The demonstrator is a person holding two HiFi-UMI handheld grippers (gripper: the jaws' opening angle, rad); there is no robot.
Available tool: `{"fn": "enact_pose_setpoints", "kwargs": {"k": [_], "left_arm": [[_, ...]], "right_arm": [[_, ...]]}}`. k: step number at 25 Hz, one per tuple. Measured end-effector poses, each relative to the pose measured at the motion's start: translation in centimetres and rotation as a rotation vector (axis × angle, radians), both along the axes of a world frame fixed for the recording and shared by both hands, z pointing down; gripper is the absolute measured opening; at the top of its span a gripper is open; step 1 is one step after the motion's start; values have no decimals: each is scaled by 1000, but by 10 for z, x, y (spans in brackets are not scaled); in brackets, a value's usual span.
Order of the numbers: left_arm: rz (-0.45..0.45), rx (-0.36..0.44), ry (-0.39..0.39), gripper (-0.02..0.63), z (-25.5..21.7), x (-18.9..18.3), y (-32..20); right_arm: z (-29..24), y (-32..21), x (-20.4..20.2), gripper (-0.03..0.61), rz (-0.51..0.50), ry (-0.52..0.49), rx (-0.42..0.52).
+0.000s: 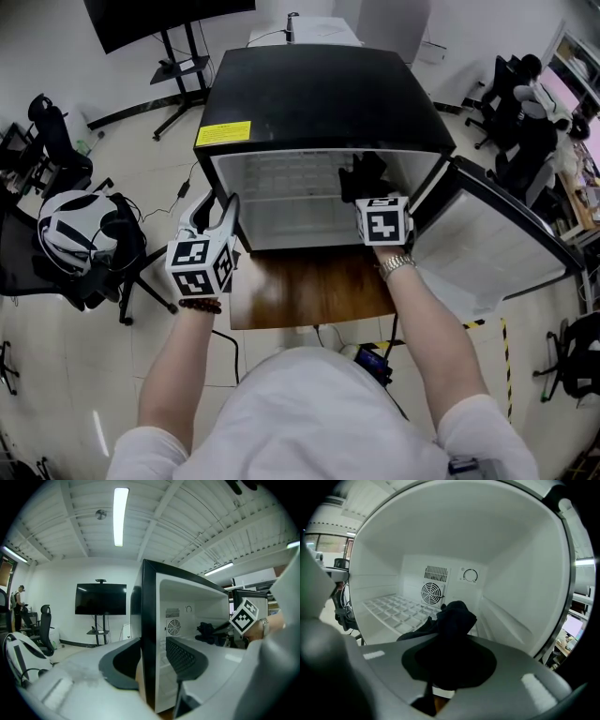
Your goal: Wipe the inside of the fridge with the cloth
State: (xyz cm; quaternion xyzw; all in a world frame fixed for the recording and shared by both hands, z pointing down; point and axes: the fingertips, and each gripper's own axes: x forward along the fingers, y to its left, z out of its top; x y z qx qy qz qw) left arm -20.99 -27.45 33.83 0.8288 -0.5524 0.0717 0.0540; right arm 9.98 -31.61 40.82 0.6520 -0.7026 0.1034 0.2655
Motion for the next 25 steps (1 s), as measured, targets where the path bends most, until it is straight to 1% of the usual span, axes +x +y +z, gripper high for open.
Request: {"fn": "enact_pose_setpoints", "kwargs": {"k": [7,12,16,18,20,22,25], "left_arm": [[0,-5,5,167,0,0,0],[13,-9,-8,167,2,0,7],[36,24,-62,167,-1,4,24],[56,43,-92,166,-1,12,35],[90,52,-104,164,0,24,42],[135,46,-88,164,1,39,45],[205,19,-38,164,1,59,43]], "right_arm": [[2,1,9,66,27,-14,-12],[-12,3,1,66,-9,-34,62],[-22,9,-6,67,-37,-53,103],[-27,13,-11,67,-57,-63,119],[-36,17,-16,67,-88,-65,148],[-45,21,-22,67,-125,-74,177],[-54,29,-31,67,-182,-96,210]]}}
